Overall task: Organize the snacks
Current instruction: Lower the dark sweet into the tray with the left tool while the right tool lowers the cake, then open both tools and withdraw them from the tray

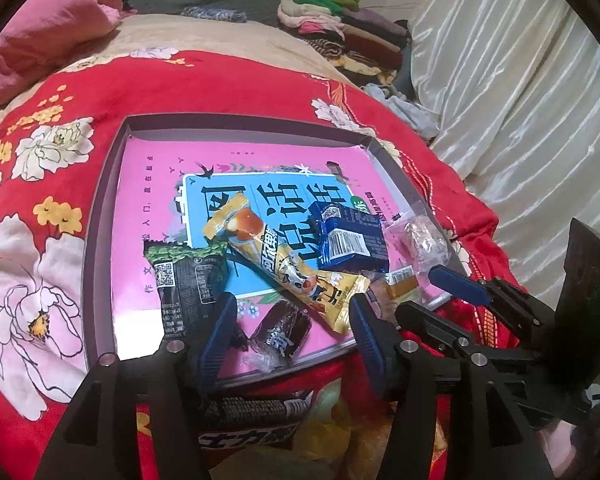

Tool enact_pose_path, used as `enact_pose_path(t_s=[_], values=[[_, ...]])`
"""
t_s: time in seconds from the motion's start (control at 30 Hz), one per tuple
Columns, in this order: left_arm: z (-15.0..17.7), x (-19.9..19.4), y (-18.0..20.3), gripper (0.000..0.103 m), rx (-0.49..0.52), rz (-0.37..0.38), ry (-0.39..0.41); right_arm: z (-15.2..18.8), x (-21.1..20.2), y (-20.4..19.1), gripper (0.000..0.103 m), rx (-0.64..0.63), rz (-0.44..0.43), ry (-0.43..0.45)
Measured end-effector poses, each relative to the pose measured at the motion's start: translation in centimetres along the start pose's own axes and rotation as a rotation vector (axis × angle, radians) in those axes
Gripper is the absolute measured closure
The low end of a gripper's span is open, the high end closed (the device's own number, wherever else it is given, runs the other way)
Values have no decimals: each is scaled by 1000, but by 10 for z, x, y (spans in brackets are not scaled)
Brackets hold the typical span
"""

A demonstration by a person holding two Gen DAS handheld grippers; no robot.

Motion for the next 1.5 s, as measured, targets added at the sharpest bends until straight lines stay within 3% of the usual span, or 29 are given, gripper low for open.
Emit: enact_pose_path(t_s=[0.47, 0.9, 1.5], values=[[-10, -21, -7, 29, -3, -2, 36, -4, -11, 1, 35, -1, 22, 34], [-18, -44, -28, 28, -46, 6, 55, -9, -25, -6, 29, -5, 0, 73], [-1, -62, -59, 28, -75, -23, 38, -5, -34, -27, 29, -53, -23, 62]])
Point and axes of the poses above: each gripper's, at about its wrist camera, not at the fingertips, and x roughly the way its jaws point, y to its right, z to its underside, the point moved 3 cm from there along x, roughly the way its jaws point, and after that the axes turned 4 degrees about -z, right-handed, at the moved point
